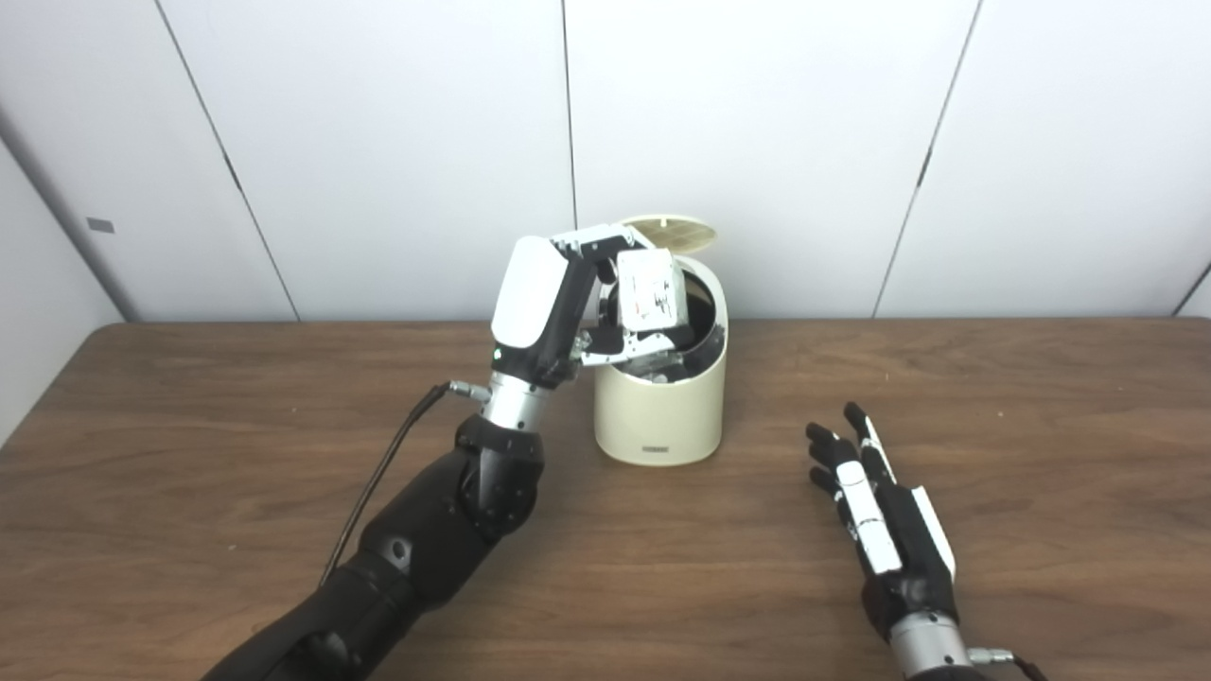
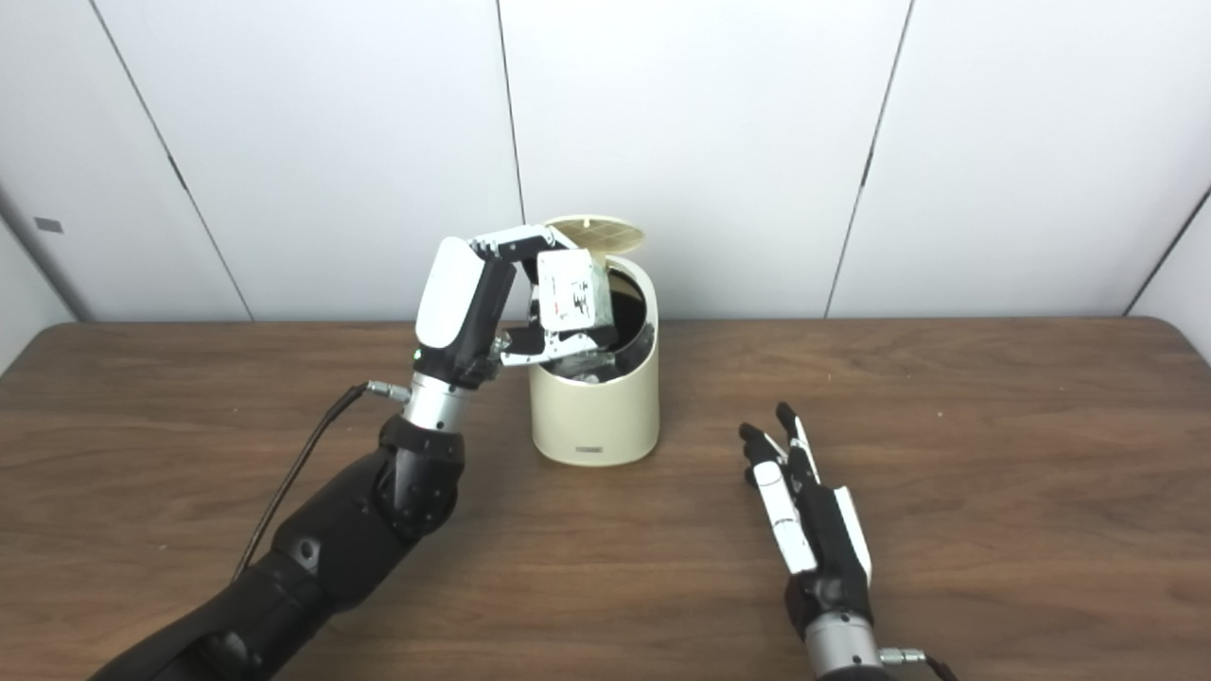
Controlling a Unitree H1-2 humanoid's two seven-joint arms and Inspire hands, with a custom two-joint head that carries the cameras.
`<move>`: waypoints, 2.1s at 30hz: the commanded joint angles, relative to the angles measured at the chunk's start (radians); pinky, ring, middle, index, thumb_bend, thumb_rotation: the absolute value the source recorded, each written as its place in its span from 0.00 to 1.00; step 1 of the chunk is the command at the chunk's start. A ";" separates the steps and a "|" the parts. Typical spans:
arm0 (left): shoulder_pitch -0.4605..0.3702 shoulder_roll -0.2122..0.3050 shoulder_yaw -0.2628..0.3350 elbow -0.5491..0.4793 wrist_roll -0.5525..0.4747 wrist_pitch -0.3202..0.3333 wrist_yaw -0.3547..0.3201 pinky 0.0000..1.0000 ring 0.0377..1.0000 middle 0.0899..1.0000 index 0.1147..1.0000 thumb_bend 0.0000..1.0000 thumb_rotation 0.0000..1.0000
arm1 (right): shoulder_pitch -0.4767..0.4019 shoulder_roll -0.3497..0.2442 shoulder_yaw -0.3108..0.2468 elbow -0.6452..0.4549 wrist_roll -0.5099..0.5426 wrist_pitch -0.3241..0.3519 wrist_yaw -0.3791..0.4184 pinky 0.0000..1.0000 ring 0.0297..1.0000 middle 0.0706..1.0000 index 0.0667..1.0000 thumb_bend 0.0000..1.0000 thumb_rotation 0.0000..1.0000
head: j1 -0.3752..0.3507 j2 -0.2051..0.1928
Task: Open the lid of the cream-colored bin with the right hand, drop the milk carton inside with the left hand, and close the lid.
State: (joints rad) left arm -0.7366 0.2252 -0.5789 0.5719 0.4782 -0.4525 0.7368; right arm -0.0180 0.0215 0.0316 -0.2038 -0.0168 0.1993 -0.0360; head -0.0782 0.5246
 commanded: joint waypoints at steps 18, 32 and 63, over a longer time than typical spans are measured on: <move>-0.029 -0.011 0.113 -0.016 0.033 -0.015 -0.147 0.39 0.41 0.47 0.43 0.52 0.01 | -0.026 0.017 -0.007 -0.012 0.016 -0.034 0.004 0.86 0.84 0.75 1.00 0.43 0.83 | 0.008 0.000; -0.005 -0.049 0.229 -0.074 0.047 -0.017 -0.300 0.39 0.45 0.58 0.58 1.00 0.04 | -0.035 0.018 -0.009 -0.006 0.001 -0.035 -0.003 0.90 0.83 0.75 1.00 0.43 0.83 | 0.010 0.003; -0.014 0.010 0.055 -0.097 -0.009 -0.017 -0.059 0.42 0.44 0.44 0.39 0.48 0.00 | -0.048 0.023 -0.022 0.002 0.006 -0.039 -0.005 0.91 0.83 0.74 1.00 0.46 0.84 | 0.008 0.000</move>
State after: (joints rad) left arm -0.7069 0.2212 -0.5254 0.5053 0.4814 -0.4531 0.6545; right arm -0.0380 0.0351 0.0099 -0.1838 -0.0180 0.1958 -0.0415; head -0.0690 0.5246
